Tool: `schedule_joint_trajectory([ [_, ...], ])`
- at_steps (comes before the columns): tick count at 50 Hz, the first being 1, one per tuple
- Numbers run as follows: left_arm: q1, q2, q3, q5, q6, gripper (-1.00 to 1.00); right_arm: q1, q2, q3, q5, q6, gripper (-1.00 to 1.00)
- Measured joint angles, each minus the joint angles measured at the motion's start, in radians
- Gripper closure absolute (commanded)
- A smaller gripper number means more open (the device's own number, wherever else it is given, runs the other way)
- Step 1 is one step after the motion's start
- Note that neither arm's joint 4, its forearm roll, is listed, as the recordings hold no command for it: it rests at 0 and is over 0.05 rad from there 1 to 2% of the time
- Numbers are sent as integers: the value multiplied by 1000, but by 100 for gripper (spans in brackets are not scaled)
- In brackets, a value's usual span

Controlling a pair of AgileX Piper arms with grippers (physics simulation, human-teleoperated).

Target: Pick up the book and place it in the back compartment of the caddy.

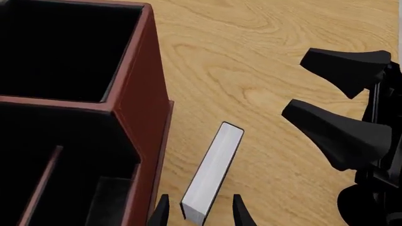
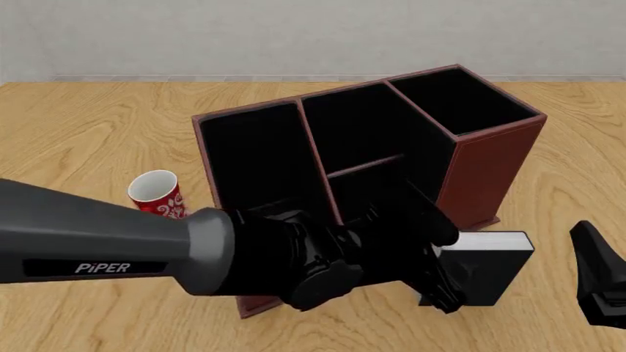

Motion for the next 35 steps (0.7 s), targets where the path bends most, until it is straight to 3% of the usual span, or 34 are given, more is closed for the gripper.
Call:
schedule_joint_trajectory([
  [35,-5,49,-20,14,-8,-100,0,0,0,0,0,-100],
])
